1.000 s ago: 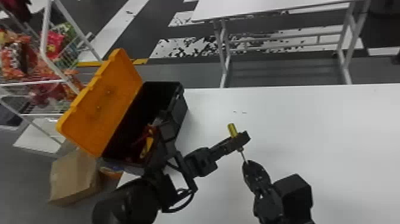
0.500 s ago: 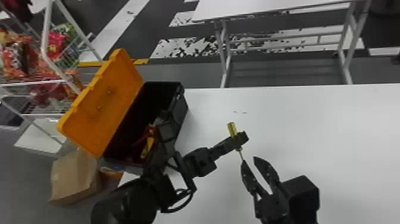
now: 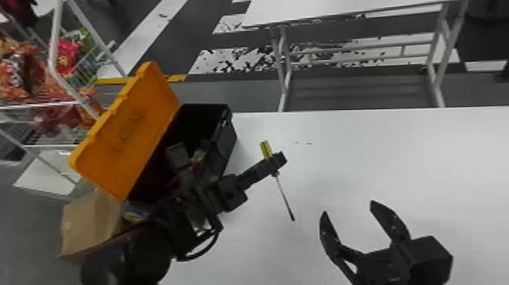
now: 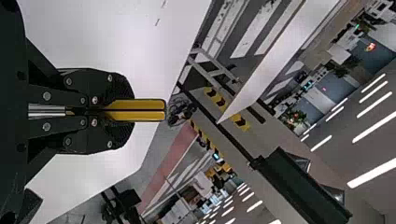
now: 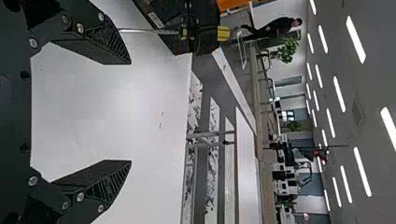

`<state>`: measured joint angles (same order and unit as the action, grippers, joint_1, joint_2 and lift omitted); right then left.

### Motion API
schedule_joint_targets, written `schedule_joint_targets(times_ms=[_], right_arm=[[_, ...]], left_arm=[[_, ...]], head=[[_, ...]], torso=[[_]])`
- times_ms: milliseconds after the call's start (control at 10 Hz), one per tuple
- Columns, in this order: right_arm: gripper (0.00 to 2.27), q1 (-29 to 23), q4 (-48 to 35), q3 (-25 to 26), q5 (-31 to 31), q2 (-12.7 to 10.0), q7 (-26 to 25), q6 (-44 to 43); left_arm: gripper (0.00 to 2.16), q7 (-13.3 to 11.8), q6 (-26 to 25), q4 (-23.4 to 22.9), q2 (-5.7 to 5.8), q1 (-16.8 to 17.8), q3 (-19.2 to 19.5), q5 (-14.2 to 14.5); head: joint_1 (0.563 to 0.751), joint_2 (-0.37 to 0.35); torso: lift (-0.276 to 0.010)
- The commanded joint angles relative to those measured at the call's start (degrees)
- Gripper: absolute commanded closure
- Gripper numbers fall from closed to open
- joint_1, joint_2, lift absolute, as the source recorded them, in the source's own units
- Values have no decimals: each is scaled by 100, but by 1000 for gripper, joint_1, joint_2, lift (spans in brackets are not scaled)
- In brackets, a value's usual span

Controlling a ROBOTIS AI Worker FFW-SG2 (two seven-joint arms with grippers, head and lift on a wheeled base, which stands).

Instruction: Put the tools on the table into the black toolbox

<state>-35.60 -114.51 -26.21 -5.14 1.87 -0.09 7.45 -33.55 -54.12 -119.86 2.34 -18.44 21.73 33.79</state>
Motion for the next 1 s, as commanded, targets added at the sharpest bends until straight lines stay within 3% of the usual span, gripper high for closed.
schedule_joint_targets(times_ms=[0,300,700,900], right_arm=[[93,-193,16,292,84,6,0,-450],[103,-413,175,766,374,32,9,-1259],[113,-597,385,1136,585,32,9,-1769],[120,-667,421,1259,699,32,35,-1839]], left_arm=[[2138,-2,-51,-222,12,69,384,-109],[2138,15,-209,-283,127,438,1158,-258],[2138,33,-244,-2,285,1141,1342,-1093],[2138,33,-244,244,346,1361,1492,-1199]], head=[[695,334],[695,348],[695,350],[695,350]], torso=[[-75],[-75],[-75],[-75]])
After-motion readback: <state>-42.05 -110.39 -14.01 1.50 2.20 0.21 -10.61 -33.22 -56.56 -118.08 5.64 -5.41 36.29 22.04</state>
